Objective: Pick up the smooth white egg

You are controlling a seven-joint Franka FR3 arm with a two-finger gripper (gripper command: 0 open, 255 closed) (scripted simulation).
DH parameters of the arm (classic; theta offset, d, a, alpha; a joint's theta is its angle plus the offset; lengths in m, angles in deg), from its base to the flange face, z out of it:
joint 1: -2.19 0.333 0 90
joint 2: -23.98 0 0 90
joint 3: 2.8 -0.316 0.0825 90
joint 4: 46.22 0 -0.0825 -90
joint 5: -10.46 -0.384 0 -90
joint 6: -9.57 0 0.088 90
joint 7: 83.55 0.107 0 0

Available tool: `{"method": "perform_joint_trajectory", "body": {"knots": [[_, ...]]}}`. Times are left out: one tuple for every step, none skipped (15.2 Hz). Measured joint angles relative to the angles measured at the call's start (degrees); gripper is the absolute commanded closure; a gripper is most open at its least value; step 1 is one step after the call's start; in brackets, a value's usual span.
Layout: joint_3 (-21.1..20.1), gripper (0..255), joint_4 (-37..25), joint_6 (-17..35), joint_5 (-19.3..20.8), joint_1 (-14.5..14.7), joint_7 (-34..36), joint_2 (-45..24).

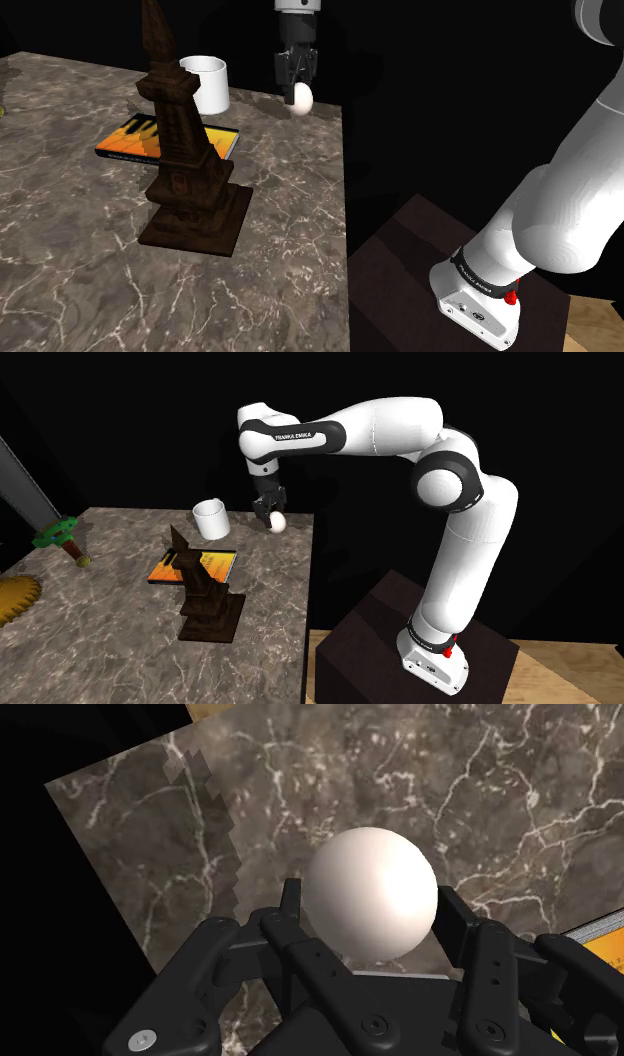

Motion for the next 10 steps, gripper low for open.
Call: {"method": "perform_joint_trajectory", "body": {"knots": [[-0.01,255,-0.61,-0.64,0.0,0.01,0.08,0.03],[0.01,255,-1.52,-1.47,0.01,-0.01,0.11,-0.04],[0.03,255,-2.19,-2.16,0.02,-0.04,0.13,-0.02],[0.04,255,-2.99,-3.04,0.01,-0.06,0.18,0.05],[0.02,255,-3.82,-3.82,0.01,-0.04,0.28,0.01],[0.04,255,-4.34,-4.51,-0.01,-0.07,0.3,0.19],[0.04,255,-5.53,-5.36,0.03,-0.07,0.37,-0.15],[0.06,255,-6.57,-6.18,0.06,-0.09,0.41,-0.37],[0.04,255,-6.97,-6.79,0.03,-0.07,0.5,-0.16],[0.02,255,-7.54,-7.27,0.02,-0.05,0.59,-0.25]]}}
